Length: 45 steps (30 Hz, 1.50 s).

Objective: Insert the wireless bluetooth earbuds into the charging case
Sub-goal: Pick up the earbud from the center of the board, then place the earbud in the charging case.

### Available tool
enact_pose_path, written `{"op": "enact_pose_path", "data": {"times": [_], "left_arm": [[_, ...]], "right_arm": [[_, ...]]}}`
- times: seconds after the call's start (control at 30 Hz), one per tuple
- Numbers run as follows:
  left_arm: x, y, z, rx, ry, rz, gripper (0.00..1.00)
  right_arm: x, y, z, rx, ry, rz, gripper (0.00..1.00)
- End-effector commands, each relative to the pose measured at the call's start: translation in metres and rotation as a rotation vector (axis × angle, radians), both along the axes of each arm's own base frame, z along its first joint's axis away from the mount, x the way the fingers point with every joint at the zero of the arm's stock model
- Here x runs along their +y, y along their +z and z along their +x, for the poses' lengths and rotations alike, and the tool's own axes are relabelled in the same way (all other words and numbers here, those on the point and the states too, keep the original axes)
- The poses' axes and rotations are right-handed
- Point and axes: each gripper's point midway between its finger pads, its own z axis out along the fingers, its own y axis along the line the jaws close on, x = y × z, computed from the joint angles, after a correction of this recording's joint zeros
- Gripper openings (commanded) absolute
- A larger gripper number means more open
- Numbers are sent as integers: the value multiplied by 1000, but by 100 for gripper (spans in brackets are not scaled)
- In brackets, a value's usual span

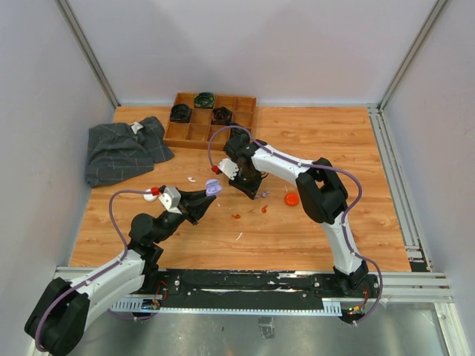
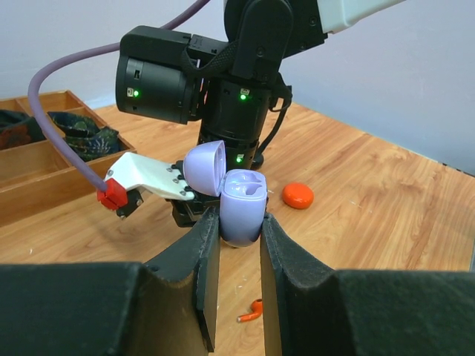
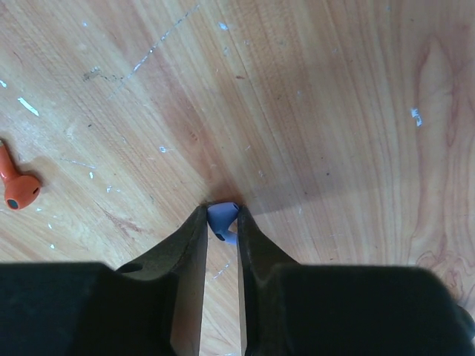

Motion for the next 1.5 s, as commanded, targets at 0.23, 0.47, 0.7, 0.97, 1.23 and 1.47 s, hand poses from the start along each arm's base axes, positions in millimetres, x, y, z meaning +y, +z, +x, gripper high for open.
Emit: {"op": "enact_pose_path", "data": {"times": [0.23, 0.47, 0.7, 0.97, 1.23, 1.47], "left_arm": [[12, 3, -7, -74, 37, -26, 0], [19, 11, -14, -165, 57, -41, 0], [22, 26, -19, -260, 67, -40, 0], [21, 34, -22, -320, 59, -26, 0], [18, 36, -21, -326, 46, -20, 0], [14, 39, -19, -331, 36, -16, 0]], "right_arm": [[18, 52, -13, -33, -87, 158, 9], [29, 111, -24, -95, -194, 369, 8], [44, 177, -40, -190, -242, 640, 7], [60, 247, -63, -288, -243, 924, 7], [66, 294, -86, -334, -200, 1119, 7], [79, 315, -102, -362, -152, 1229, 7]]}}
